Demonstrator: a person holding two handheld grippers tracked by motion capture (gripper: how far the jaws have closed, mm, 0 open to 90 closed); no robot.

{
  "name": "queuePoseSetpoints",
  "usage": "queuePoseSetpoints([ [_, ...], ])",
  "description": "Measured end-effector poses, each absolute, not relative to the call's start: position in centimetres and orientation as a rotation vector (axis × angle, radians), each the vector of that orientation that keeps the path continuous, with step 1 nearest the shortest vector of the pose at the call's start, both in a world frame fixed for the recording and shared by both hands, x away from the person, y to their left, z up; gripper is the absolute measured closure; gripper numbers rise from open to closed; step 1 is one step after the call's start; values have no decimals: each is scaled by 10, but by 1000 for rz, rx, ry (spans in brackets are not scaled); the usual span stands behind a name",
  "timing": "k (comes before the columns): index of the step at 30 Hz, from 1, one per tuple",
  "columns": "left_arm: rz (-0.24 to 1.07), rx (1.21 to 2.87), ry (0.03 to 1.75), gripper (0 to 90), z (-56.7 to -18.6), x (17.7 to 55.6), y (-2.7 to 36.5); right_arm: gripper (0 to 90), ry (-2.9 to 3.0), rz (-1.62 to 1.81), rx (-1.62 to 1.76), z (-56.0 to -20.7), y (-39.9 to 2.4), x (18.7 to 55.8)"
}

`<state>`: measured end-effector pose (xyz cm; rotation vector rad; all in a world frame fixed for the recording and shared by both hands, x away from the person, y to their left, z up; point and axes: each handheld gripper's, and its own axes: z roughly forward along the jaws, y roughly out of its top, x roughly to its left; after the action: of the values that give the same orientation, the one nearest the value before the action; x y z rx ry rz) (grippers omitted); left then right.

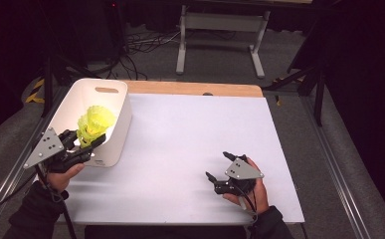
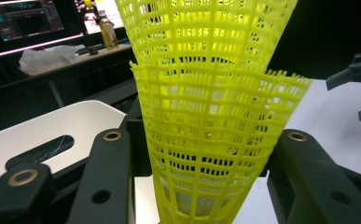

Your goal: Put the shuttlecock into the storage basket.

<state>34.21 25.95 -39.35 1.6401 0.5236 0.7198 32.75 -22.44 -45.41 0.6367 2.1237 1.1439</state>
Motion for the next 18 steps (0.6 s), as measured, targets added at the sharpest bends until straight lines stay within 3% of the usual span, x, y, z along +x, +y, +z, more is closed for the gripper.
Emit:
queuePoseSetpoints([
  [18, 744, 1671, 565, 563, -382, 350, 275, 163, 2125, 1146, 645, -455, -224, 328],
])
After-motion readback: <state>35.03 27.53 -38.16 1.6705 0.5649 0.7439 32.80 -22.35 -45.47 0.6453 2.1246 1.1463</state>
